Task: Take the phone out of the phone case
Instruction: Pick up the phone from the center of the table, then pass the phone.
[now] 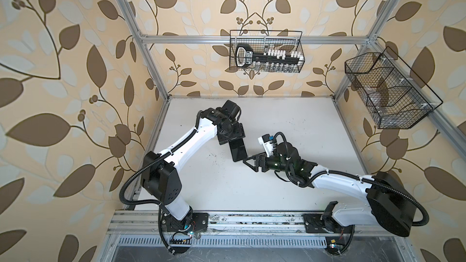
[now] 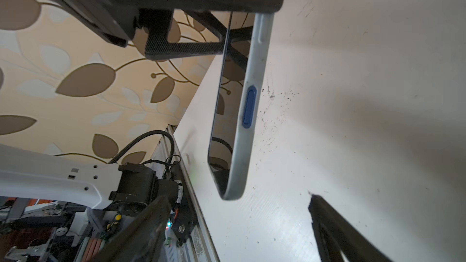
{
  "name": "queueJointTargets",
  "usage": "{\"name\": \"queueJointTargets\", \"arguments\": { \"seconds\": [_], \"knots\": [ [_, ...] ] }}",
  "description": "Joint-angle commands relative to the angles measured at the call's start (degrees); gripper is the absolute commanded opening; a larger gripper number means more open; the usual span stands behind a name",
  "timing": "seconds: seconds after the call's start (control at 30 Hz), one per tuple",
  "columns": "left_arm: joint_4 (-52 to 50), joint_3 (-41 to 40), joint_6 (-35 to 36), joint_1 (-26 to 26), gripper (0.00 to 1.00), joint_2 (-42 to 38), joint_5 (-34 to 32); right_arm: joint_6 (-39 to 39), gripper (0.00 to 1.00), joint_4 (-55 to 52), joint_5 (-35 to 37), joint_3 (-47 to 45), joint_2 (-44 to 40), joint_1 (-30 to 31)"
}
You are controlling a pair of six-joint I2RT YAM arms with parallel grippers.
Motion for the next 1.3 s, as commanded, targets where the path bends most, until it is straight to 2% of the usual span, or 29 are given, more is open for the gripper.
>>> {"name": "queueJointTargets", "arguments": {
  "seconds": [0.0,0.37,0.5,0.57,0.87,0.93,0.97,1.0,1.17,1.27],
  "knots": [
    [0.81,-0.97,-1.82,-0.45,0.51,-3.69,2.22,2.72,0.81,5.8,-2.74,2.25,1.16,0.18],
    [2.16,-3.03,-2.63,-0.4,0.51,-6.36,3.85,6.48,0.46,10.81,-5.04,4.41,5.73,0.33],
    [2.25,-3.16,-2.54,-0.46,0.51,-6.75,3.94,7.03,0.39,10.53,-4.93,4.67,6.27,0.32],
    [2.34,-3.22,-2.53,-0.48,0.51,-6.86,3.94,7.08,0.32,10.6,-5.12,4.74,6.63,0.33],
    [2.25,-3.4,-2.1,-0.44,0.51,-7.04,4.05,7.58,0.18,11.04,-4.71,4.5,7.01,0.08],
    [2.25,-3.41,-2.0,-0.45,0.52,-7.19,3.94,7.86,0.12,11.33,-4.6,4.35,7.01,-0.01],
    [2.33,-3.47,-1.95,-0.42,0.52,-7.26,3.93,8.05,0.06,11.62,-4.6,4.24,6.99,-0.12],
    [2.34,-3.5,-1.92,-0.4,0.53,-7.4,3.93,8.37,0.01,11.89,-4.56,4.07,6.93,-0.18],
    [2.86,-3.98,-1.66,-0.48,0.59,-8.32,3.32,9.75,0.0,13.19,-4.76,3.56,6.64,-0.52],
    [3.35,-4.39,-1.4,-0.42,0.79,-9.02,2.85,10.72,0.0,13.24,-5.02,3.49,6.28,-0.84]
  ]
}}
